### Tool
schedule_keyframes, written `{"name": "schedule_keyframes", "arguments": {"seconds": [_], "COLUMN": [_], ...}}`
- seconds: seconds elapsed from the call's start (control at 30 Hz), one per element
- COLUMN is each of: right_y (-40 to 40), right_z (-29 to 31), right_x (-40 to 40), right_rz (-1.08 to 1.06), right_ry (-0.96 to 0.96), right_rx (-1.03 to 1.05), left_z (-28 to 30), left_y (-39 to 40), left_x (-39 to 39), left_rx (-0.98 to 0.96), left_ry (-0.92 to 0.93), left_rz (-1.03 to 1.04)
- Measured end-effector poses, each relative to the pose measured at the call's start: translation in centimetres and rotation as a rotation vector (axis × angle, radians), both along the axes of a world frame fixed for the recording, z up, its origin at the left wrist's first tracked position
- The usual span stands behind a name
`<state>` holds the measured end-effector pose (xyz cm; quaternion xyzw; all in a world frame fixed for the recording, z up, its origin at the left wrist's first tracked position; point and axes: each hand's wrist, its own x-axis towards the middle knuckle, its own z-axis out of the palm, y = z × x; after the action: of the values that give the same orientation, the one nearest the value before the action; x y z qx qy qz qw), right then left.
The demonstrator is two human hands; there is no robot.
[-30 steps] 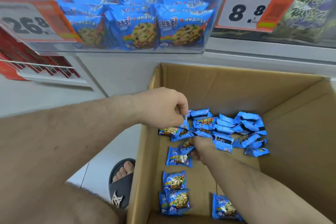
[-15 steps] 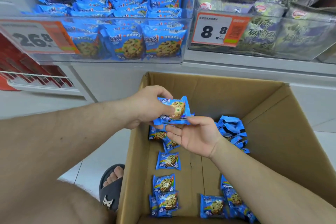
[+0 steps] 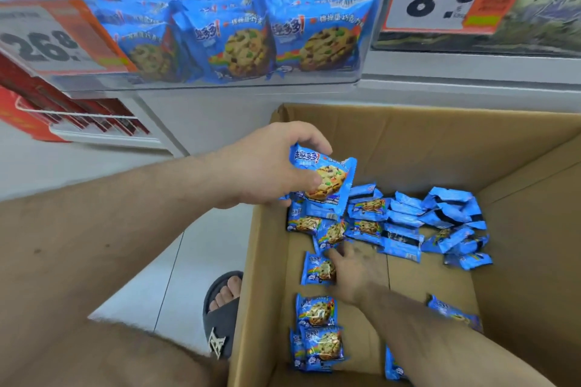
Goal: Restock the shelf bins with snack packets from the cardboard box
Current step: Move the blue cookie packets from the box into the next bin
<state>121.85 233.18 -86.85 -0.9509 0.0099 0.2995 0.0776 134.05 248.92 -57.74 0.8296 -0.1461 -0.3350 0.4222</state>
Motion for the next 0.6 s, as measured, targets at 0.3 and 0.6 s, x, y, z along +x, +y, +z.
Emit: {"name": "schedule_keyframes", "arguments": {"seconds": [0.3, 0.6], "right_y": [-3.8, -5.9], "right_z": [4.0, 21.4], "right_x": [-0.1, -0.2], "right_rz": [-0.141, -0.372], "right_ry": [-0.258, -1.031], "right_rx": [0.26, 0.553], "left_z": [0.3, 3.2], "left_y": [0.6, 1.1], "left_x": [0.5, -0.6], "left_rx": [-0.051, -0.099], "left_ry": [0.082, 0.038], "left_rz": [-0.003, 0.009]}}
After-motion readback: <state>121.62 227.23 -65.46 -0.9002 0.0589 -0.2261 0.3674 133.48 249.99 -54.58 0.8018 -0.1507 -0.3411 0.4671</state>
